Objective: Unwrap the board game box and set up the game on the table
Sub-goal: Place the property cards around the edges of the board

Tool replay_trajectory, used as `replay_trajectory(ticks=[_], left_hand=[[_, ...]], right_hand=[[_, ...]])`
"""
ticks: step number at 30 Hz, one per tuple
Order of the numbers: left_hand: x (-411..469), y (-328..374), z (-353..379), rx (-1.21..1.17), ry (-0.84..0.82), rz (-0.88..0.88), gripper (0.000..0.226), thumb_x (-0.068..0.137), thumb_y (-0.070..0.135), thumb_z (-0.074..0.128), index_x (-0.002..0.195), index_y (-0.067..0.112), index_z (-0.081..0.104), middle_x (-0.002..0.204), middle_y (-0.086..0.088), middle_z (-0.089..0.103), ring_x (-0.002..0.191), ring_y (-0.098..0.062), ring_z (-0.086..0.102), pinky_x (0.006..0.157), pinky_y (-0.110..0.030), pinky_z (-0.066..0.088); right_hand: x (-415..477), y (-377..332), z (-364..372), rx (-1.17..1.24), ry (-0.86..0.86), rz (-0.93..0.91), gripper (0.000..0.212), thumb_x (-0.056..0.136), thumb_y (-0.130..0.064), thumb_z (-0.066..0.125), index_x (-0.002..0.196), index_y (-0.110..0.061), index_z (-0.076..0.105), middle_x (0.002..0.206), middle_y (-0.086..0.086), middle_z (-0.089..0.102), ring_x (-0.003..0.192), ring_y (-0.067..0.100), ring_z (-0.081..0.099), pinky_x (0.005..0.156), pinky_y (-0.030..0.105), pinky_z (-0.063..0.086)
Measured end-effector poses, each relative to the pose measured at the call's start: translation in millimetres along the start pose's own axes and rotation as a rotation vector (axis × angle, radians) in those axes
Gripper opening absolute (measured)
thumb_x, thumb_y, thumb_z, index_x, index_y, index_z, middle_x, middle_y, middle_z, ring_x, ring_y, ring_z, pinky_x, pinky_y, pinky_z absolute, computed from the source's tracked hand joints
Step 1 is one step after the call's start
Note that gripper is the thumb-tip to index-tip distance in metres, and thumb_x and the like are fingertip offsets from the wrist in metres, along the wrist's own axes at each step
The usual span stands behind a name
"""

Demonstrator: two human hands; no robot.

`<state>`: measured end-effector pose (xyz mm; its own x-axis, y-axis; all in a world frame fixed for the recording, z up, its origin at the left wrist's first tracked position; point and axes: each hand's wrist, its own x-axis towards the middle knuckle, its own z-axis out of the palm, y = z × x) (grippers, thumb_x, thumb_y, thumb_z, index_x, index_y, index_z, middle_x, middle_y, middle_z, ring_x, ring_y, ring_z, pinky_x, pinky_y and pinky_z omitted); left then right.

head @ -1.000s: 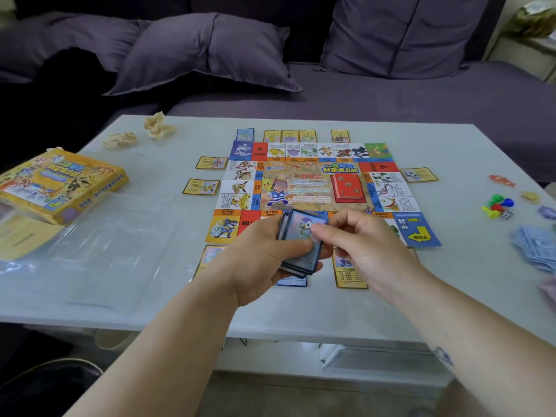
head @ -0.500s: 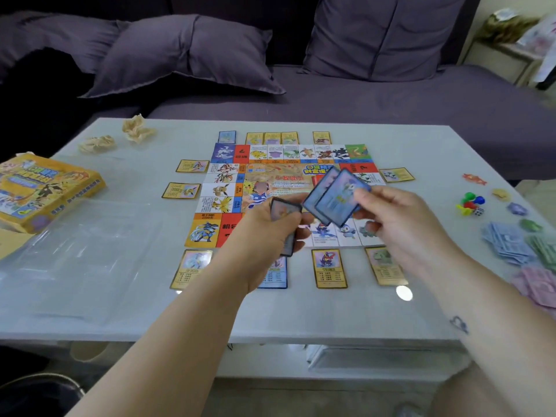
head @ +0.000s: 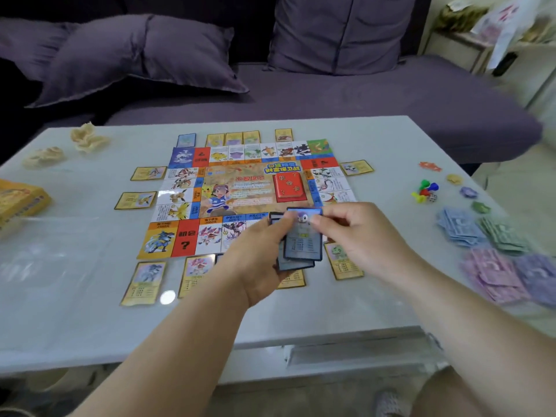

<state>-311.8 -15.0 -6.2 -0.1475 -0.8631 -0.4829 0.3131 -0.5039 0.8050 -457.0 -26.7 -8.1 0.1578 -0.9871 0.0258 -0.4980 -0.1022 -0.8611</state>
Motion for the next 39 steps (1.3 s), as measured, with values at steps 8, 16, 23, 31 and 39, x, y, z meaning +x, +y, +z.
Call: replay_trajectory(ticks=[8,16,23,31,39], left_hand=[[-4,19,-18,0.591,0.125,0.259,0.024,0.099,0.018,0.044,0.107,0.03,0.064,0.091,0.003,0.062,0.061,-0.007,0.048,0.059,-0.018,0.045],[-8,-26,-16,1.837,0.02,0.454,0.042,0.1,0.021,0.037,0.139,0.035,0.034,0.147,0.008,0.026,0.124,-0.023,0.044,0.091,-0.038,0.047],[-15,-34,-5,2.037,0.069,0.456,0.058,0.092,0.009,0.039,0.146,0.026,0.025,0.15,-0.003,0.021,0.127,-0.032,0.035,0.094,-0.041,0.04],[-14,-51,-2,2.089,0.092,0.488,0.06,0.091,0.012,0.044,0.146,0.022,0.023,0.146,-0.005,0.03,0.127,-0.028,0.036,0.097,-0.039,0.037],[-15,-54,-2,2.103,0.102,0.476,0.062,0.091,0.014,0.048,0.146,0.023,0.021,0.147,-0.005,0.028,0.129,-0.032,0.033,0.099,-0.041,0.036]], right_hand=[[4,17,-26,-0.053,-0.044,0.132,0.017,0.087,-0.017,0.065,0.103,-0.024,0.064,0.075,-0.007,0.069,0.07,0.004,0.063,0.063,0.019,0.045],[5,34,1,-0.432,-0.036,0.058,0.011,0.087,-0.029,0.064,0.092,-0.031,0.055,0.066,-0.013,0.062,0.069,0.003,0.055,0.063,0.027,0.043],[-2,34,7,-0.535,0.004,0.007,0.018,0.085,-0.038,0.065,0.098,-0.026,0.06,0.07,-0.013,0.061,0.075,0.007,0.054,0.085,0.03,0.042],[-8,37,4,-0.614,0.093,-0.051,0.022,0.087,-0.035,0.063,0.107,-0.026,0.062,0.082,-0.014,0.06,0.083,0.007,0.052,0.084,0.027,0.033],[-36,44,-10,-0.888,-0.247,-0.164,0.035,0.095,-0.023,0.041,0.127,-0.027,0.053,0.127,-0.01,0.054,0.116,0.015,0.048,0.086,0.032,0.046]])
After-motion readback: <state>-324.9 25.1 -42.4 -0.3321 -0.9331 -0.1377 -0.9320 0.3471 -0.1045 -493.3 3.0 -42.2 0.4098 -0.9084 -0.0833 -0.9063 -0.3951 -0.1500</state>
